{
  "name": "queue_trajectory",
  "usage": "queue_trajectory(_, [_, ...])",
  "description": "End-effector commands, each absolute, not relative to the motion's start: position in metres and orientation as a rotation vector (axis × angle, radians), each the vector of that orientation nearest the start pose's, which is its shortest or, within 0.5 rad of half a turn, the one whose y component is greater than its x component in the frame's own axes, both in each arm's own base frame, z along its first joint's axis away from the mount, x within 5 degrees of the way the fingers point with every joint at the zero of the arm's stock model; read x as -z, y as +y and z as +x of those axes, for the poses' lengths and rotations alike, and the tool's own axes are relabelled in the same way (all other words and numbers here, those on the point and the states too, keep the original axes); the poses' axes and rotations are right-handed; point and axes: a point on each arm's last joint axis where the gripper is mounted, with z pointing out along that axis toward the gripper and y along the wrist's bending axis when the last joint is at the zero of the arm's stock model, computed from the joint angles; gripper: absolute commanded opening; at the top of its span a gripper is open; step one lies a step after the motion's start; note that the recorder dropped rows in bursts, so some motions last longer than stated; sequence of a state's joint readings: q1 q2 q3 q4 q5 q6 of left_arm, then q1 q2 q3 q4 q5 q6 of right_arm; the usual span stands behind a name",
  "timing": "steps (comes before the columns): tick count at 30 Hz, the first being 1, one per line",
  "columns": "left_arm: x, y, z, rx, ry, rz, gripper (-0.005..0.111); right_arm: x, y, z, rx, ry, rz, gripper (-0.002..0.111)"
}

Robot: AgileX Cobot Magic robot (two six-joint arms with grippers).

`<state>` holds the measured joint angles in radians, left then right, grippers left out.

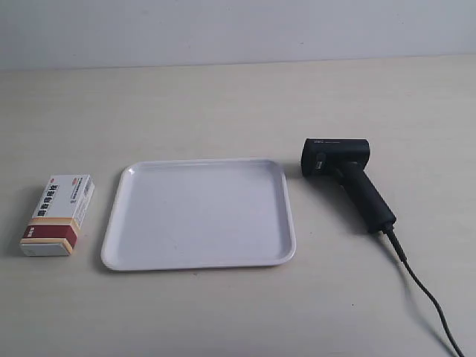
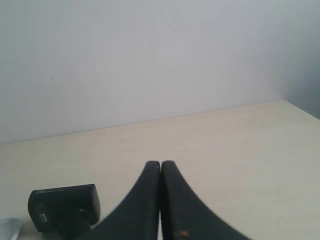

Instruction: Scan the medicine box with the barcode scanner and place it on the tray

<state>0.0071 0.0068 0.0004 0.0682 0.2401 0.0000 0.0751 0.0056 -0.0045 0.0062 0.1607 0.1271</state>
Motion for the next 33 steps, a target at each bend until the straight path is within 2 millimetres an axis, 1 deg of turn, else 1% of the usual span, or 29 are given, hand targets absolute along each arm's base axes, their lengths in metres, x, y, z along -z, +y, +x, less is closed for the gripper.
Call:
queue_trajectory(1, [-0.191,0.002,0.055,-0.071,1.725,0.033,0.0,-0.199,0.004,0.056,-0.151,1.64,0.046,0.001])
queue_trajectory(9, [-0.194,0.002,0.056,-0.063,1.691,0.026,0.0,-0.199,0.004,0.056,-0.151,1.64,0.046,0.001])
queue_trajectory(17, [-0.203,0.001,0.056,0.186,1.585,-0.22,0.0,-0.199,0.004,0.056,-0.151,1.64,0.046,0.001])
queue_trajectory(19, [-0.207,0.001,0.056,0.215,1.535,-0.234,0.0,-0.199,0.004,0.056,-0.151,1.64,0.046,0.001])
queue_trajectory(22, [-0.221,0.0,0.055,0.293,1.383,-0.257,0.0,-0.199,0.004,0.056,-0.151,1.64,0.046,0.001])
queue_trajectory(24, [-0.23,-0.001,0.053,0.306,1.279,-0.229,0.0,-0.199,0.004,0.056,-0.151,1.636,0.046,0.001])
queue_trajectory(25, [-0.232,-0.001,0.052,0.304,1.256,-0.219,0.0,-0.2,0.004,0.056,-0.151,1.631,0.046,0.001])
queue_trajectory(28, [-0.24,-0.001,0.056,0.294,1.271,-0.214,0.0,-0.202,0.004,0.056,-0.159,1.604,0.052,0.001])
queue_trajectory(31, [-0.244,-0.001,0.069,0.246,1.36,-0.196,0.0,-0.203,0.004,0.056,-0.159,1.597,0.052,0.001])
queue_trajectory(33, [-0.241,0.0,0.082,0.233,1.454,-0.204,0.0,-0.203,0.004,0.056,-0.159,1.597,0.052,0.001])
